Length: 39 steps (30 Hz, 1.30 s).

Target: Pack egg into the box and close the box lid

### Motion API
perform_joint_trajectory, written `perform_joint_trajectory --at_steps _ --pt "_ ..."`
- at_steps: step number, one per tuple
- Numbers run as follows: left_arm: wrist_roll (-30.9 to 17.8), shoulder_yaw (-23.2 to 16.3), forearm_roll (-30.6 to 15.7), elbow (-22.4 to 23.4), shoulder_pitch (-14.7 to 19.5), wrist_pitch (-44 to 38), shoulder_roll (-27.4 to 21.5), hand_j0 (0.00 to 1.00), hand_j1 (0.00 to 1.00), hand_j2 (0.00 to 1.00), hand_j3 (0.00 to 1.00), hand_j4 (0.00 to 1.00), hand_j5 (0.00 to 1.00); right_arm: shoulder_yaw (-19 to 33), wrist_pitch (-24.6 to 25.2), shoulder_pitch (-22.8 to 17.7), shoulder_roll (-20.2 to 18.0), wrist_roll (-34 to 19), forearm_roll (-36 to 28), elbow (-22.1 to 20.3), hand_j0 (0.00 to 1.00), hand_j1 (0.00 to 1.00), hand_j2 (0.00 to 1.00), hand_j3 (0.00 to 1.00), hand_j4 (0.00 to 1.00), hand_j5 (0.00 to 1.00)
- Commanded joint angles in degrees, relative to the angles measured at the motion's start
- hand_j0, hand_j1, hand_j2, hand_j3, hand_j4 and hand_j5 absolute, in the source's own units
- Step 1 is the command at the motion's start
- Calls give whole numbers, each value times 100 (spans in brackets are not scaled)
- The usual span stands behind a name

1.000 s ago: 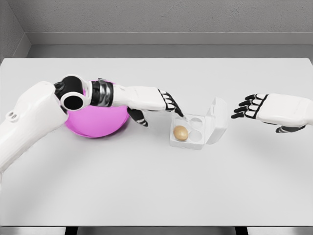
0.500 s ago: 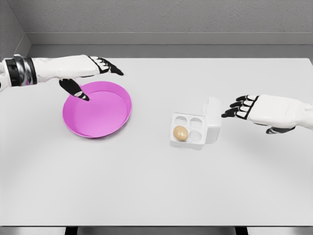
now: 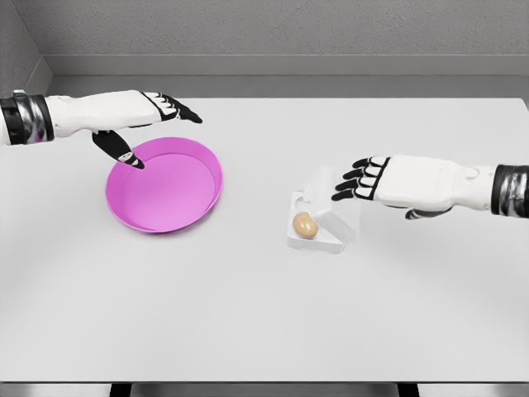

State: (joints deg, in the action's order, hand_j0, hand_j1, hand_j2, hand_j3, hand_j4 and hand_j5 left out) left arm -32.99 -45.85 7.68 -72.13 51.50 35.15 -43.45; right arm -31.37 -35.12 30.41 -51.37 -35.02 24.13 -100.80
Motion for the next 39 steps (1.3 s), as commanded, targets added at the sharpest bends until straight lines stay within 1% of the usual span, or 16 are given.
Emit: perform_joint_trajectory --at_steps 1,3,5,6,8,9,10,12,15,17,21,26,28,30,32,39 --pt "3 6 -39 6 0 -15 3 100 100 100 100 100 100 -492 12 44 250 2 128 -1 100 100 100 100 100 100" --pt "3 6 -39 15 0 -15 -6 100 100 100 100 100 100 -747 12 185 382 2 136 -1 100 100 100 100 100 100" --pt "3 6 -39 15 0 -15 3 100 100 100 100 100 100 -581 12 325 391 2 84 16 100 100 100 100 100 100" --pt "3 6 -39 15 0 -15 -6 100 100 100 100 100 100 130 12 247 355 2 13 43 100 100 100 100 100 100" --pt "3 6 -39 15 0 -15 3 100 100 100 100 100 100 1730 12 -237 329 2 -663 236 100 100 100 100 100 100" --pt "3 6 -39 15 0 -15 -6 100 100 100 100 100 100 1986 12 -412 320 2 -778 324 100 100 100 100 100 100" --pt "3 6 -39 15 0 -15 -6 100 100 100 100 100 100 2021 12 -457 320 2 -787 491 100 100 100 100 100 100" --pt "3 6 -39 15 0 -15 3 100 100 100 100 100 100 1960 12 -580 338 2 -778 526 100 100 100 100 100 100" --pt "3 6 -39 15 0 -15 3 100 100 100 100 100 100 1301 12 -545 347 2 -646 377 100 100 100 100 100 100" --pt "3 6 -39 15 0 -15 -6 100 100 100 100 100 100 774 12 -474 355 2 -93 324 100 100 100 100 100 100" --pt "3 6 -39 24 0 -15 -6 100 100 100 100 100 100 351 12 -466 355 2 189 315 100 100 100 100 100 100" --pt "3 6 -65 24 0 -15 -6 100 100 100 100 100 100 123 12 -404 399 2 224 113 100 100 100 100 100 100" --pt "3 6 -65 24 0 -15 -6 100 100 100 100 100 100 114 12 -334 408 2 224 113 100 100 100 100 100 100" --pt "3 6 -65 24 0 -15 -6 100 100 100 100 100 100 -132 12 -281 426 2 259 104 100 100 100 100 100 100" --pt "3 6 -65 24 -9 -15 -6 100 100 100 100 100 100 -132 12 -281 470 2 418 122 100 100 100 100 100 100" --pt "3 6 -65 24 0 -15 -6 100 100 100 100 100 100 -282 12 -272 531 2 558 122 100 100 100 100 100 100"
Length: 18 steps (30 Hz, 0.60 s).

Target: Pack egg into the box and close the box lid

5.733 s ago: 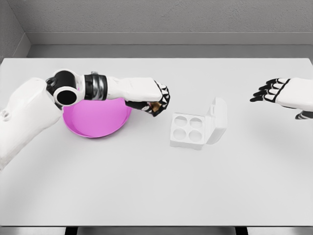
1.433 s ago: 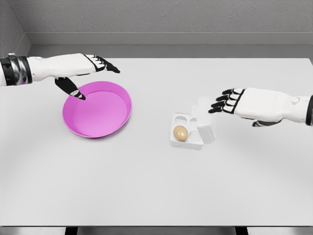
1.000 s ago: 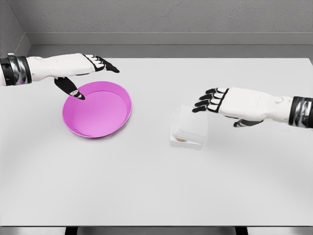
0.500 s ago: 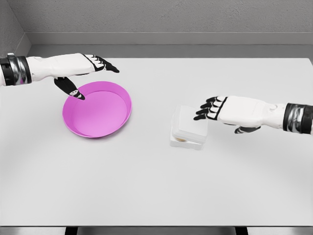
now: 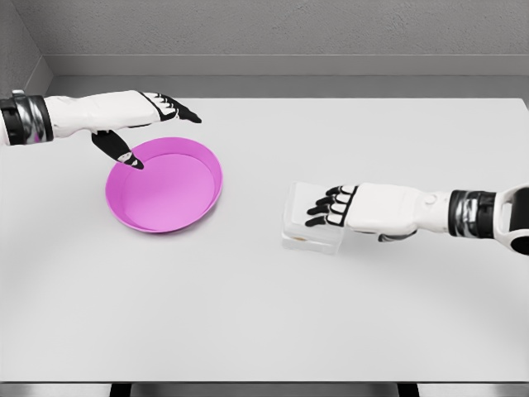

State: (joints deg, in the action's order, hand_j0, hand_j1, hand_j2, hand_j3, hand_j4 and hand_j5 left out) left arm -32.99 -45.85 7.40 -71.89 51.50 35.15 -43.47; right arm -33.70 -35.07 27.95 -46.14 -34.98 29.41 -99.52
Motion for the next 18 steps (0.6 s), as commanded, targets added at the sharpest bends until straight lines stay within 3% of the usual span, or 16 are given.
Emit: perform_joint_trajectory --at_steps 1,18 --pt "3 6 -37 0 -9 -15 -4 100 100 100 100 100 100 -40 7 0 8 -2 30 3 100 100 100 100 100 100" --pt "3 6 -37 0 -9 -15 -4 100 100 100 100 100 100 -75 7 255 157 -2 12 -50 100 100 100 100 100 100"
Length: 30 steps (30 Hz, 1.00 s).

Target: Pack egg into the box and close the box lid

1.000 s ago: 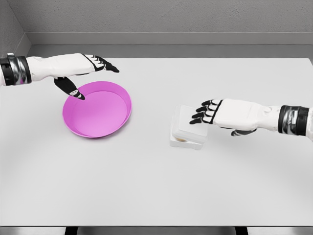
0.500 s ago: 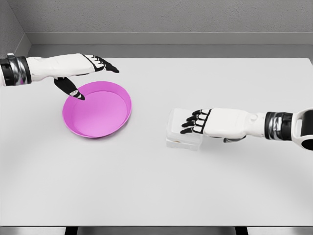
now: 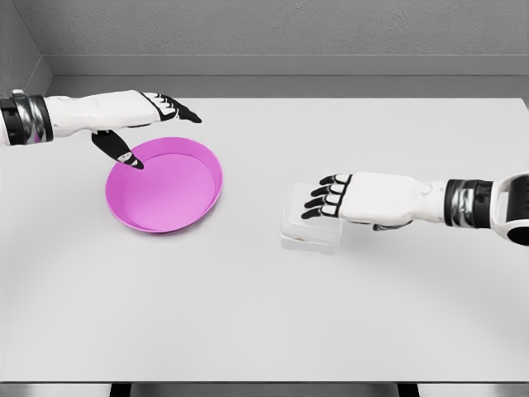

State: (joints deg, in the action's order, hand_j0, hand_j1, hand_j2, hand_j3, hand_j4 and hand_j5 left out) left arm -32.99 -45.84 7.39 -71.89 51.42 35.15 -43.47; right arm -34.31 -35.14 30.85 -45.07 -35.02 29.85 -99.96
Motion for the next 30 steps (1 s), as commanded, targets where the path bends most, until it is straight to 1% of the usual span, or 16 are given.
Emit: perform_joint_trajectory --at_steps 1,3,7,14,16,17,21,23,24,25,26,27,30 --pt "3 5 -36 -1 0 -15 -4 100 100 100 100 100 100 -32 14 0 86 2 -23 3 100 100 100 100 100 100" --pt "3 5 -71 -9 9 -15 -180 100 100 100 100 100 100 -172 14 35 165 2 4 3 100 100 100 100 100 100" --pt "3 5 -98 -9 0 -15 -180 100 100 100 100 100 100 -269 14 35 200 2 241 55 100 100 100 100 100 100" --pt "3 5 -106 -9 -18 -15 -180 100 100 100 100 100 100 -383 14 18 191 2 399 91 100 100 100 100 100 100" --pt "3 5 -106 -9 -18 -15 -189 100 100 100 100 100 100 -339 14 35 209 2 382 91 100 100 100 100 100 100" --pt "3 5 -106 -18 -18 -15 -189 100 100 100 100 100 100 -269 14 35 226 2 303 91 100 100 100 100 100 100" --pt "3 5 -106 -27 -18 -15 -189 100 100 100 100 100 100 645 14 -35 174 2 -242 99 100 100 100 100 100 100" --pt "3 5 -106 -27 -18 -15 -189 100 100 100 100 100 100 1198 14 -105 156 2 -690 178 100 100 100 100 100 100" --pt "3 5 -106 -27 -18 -15 -189 100 100 100 100 100 100 1515 14 -202 147 2 -892 354 100 100 100 100 100 100" --pt "3 5 -106 -27 -18 -15 -189 100 100 100 100 100 100 1743 14 -281 156 2 -1182 714 100 100 100 100 100 100" --pt "29 14 -141 -9 -26 -15 -189 100 100 100 100 100 100 1823 14 -290 156 2 -1385 1136 100 100 100 100 100 100" --pt "29 14 -229 69 -105 -15 -206 100 100 100 100 100 100 1805 14 -307 156 2 -1376 1207 100 100 100 100 100 100" --pt "29 93 -238 377 -132 -15 -206 100 100 100 100 100 100 1797 14 -325 156 2 -1376 1207 100 100 100 100 100 100"
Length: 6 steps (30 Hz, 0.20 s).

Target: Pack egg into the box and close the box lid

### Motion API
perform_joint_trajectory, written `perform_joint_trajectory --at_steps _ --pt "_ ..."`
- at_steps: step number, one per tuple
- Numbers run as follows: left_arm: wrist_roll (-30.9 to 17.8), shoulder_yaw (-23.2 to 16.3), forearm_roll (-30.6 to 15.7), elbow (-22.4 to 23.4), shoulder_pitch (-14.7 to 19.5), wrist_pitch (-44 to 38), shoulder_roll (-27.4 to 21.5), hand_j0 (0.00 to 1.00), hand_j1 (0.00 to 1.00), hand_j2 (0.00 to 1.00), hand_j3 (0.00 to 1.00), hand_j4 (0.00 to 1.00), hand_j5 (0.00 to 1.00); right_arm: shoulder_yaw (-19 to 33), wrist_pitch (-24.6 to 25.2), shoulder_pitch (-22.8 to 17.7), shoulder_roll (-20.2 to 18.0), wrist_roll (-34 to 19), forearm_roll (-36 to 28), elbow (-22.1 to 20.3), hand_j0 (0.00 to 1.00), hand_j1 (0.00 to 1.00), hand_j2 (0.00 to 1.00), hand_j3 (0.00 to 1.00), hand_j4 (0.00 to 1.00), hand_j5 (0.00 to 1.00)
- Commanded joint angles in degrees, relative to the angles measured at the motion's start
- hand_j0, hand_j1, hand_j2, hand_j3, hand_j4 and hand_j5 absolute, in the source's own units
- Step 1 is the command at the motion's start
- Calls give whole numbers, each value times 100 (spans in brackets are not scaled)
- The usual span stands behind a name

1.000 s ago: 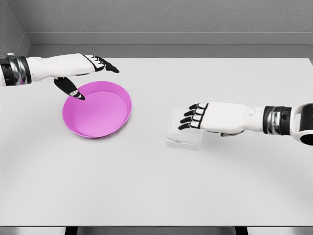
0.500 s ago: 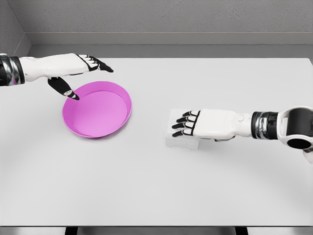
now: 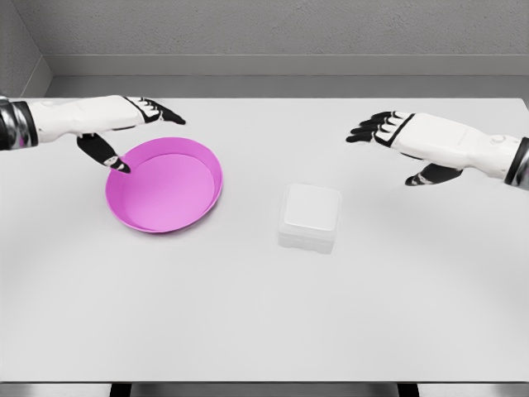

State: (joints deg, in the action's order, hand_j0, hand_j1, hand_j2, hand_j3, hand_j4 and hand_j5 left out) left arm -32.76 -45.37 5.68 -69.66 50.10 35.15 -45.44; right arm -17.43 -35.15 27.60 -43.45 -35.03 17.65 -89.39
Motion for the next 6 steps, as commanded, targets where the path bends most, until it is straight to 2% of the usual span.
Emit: perform_joint_trajectory --at_steps 1,6 --pt "7 46 -67 163 0 -15 -9 100 100 100 100 100 100 99 15 -9 -6 3 -139 141 100 100 100 100 100 100" --pt "7 46 -67 172 -9 -15 -9 100 100 100 100 100 100 91 15 -9 -6 3 -139 141 100 100 100 100 100 100"
